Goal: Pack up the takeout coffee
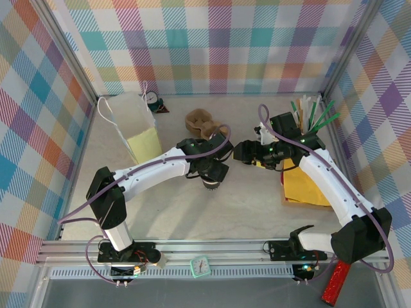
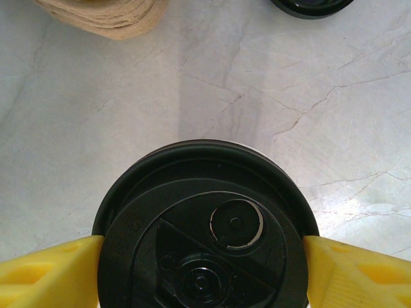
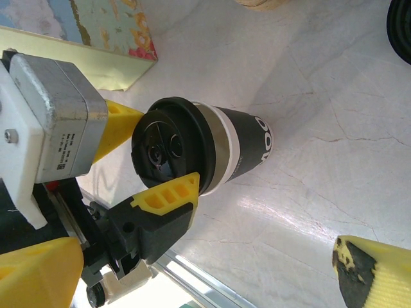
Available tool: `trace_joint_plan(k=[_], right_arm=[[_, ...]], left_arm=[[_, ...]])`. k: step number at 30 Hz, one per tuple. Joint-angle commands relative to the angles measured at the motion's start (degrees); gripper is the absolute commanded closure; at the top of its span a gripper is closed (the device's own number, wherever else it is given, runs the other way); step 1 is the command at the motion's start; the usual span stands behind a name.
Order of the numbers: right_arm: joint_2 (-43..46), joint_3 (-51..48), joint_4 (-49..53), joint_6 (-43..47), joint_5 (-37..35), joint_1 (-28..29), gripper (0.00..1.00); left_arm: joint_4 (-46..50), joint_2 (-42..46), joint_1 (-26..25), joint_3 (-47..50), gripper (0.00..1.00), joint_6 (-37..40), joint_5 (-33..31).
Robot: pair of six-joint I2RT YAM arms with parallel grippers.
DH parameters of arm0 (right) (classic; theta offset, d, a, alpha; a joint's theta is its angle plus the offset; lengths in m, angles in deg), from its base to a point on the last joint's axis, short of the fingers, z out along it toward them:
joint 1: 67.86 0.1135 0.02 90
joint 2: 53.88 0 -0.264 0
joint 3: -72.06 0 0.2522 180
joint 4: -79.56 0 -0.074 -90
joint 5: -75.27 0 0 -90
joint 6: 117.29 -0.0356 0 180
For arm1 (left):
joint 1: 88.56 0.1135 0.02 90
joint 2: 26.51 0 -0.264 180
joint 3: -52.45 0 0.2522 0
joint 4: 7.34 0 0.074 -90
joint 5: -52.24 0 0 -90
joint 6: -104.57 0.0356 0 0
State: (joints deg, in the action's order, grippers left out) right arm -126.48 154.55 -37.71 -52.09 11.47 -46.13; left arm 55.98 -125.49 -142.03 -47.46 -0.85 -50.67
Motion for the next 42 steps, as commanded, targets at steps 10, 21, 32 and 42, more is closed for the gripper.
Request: trace_joint_plan(k=[10,21,32,42], right_arm=[[-0.64,0.18,-0.45,-0.29,1.31,-0.03,0.01],[-0.66,0.14,-0.81,-0.52,1.31,-0.09,0.01],[-0.78,-0.08,-0.84,-0.77,1.31,-0.03,0.01],[-1.05,-0.13,-1.27,-0.88,1.62,0.06,0.01]], left_arm=[[2.55,-2.34,0.65,-1.46,0.22,1.14,0.69],[2.82,-2.81,0.83,-3.06,0.22,1.85,0.72],[2.87,-3.94,0.94,-2.9,0.22,2.02,1.83],[2.89,-3.5,1.09,-2.96,0.16,1.87,1.25]])
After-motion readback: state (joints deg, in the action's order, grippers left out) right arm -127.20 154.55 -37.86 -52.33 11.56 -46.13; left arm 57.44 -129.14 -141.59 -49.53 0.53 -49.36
